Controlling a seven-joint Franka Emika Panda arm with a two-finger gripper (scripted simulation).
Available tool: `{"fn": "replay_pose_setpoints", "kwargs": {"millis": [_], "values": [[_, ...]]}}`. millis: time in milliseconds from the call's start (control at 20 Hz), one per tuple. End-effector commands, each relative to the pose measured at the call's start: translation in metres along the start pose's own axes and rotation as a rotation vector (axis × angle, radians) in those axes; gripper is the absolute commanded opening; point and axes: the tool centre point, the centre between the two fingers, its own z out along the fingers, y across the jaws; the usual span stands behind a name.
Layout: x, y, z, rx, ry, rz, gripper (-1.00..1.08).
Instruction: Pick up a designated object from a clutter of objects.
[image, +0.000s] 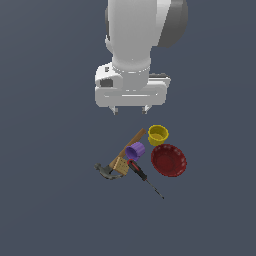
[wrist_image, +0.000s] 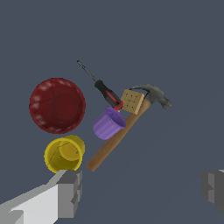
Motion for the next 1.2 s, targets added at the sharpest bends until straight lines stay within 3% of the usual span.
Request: {"fn": "replay_pose_setpoints", "kwargs": {"millis": [0, 500, 1150], "values": [[0.0, 0.0, 0.0, 0.0, 0.0, 0.0, 1.0], [0.002, 0.004, -0.015, -0.037, 0.015, -0.03, 1.0], [0.013, 0.006, 0.005, -0.029, 0.017, 0.006, 1.0]]}}
